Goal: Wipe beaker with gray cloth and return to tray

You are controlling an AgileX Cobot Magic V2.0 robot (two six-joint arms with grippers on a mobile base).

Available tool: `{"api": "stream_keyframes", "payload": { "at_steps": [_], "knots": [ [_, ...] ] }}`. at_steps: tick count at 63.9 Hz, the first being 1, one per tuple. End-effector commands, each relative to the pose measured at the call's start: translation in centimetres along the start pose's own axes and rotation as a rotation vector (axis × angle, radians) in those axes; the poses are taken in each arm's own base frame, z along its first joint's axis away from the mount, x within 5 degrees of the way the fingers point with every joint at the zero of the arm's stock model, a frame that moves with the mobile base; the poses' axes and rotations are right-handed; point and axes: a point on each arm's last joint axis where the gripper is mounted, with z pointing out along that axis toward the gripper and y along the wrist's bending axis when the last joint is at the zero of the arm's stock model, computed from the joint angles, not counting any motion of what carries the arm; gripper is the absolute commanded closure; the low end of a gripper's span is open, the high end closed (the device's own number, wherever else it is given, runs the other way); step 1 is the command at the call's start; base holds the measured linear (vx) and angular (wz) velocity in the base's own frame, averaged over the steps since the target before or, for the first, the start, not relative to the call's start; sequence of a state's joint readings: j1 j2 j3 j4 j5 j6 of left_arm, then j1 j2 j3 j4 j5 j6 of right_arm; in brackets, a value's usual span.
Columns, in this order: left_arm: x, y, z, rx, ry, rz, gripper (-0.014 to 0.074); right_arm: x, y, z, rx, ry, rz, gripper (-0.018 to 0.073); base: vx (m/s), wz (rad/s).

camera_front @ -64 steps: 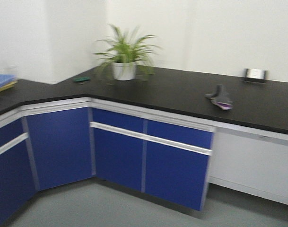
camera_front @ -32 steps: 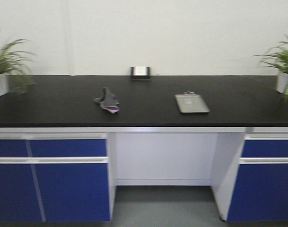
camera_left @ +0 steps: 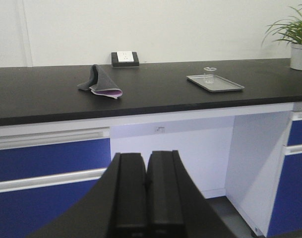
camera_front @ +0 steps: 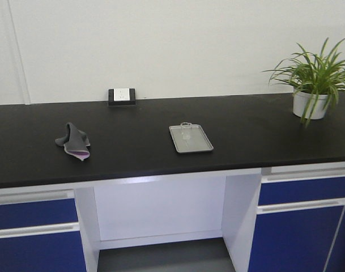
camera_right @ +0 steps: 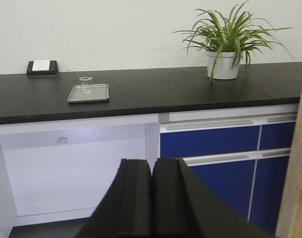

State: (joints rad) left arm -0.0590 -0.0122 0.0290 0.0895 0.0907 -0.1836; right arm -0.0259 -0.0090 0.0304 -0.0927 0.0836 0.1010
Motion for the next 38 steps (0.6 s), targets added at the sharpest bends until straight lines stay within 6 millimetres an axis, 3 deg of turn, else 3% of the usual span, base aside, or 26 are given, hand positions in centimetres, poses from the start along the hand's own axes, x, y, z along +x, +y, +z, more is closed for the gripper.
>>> {"api": "stream_keyframes", "payload": {
  "at_steps": [1, 38],
  "knots": [
    [0.16, -0.03, 0.0, 0.011, -0.064, -0.012, 0.0599, -0.62, 0.08, -0.05, -0.008, -0.084, -0.013, 0.057, 0.42, 0.06],
    [0.16, -0.03, 0.0, 0.011, -0.064, -0.012, 0.0599, -0.62, 0.08, -0.05, -0.008, -0.084, -0.013, 0.057, 0.5, 0.16]
  ]
}}
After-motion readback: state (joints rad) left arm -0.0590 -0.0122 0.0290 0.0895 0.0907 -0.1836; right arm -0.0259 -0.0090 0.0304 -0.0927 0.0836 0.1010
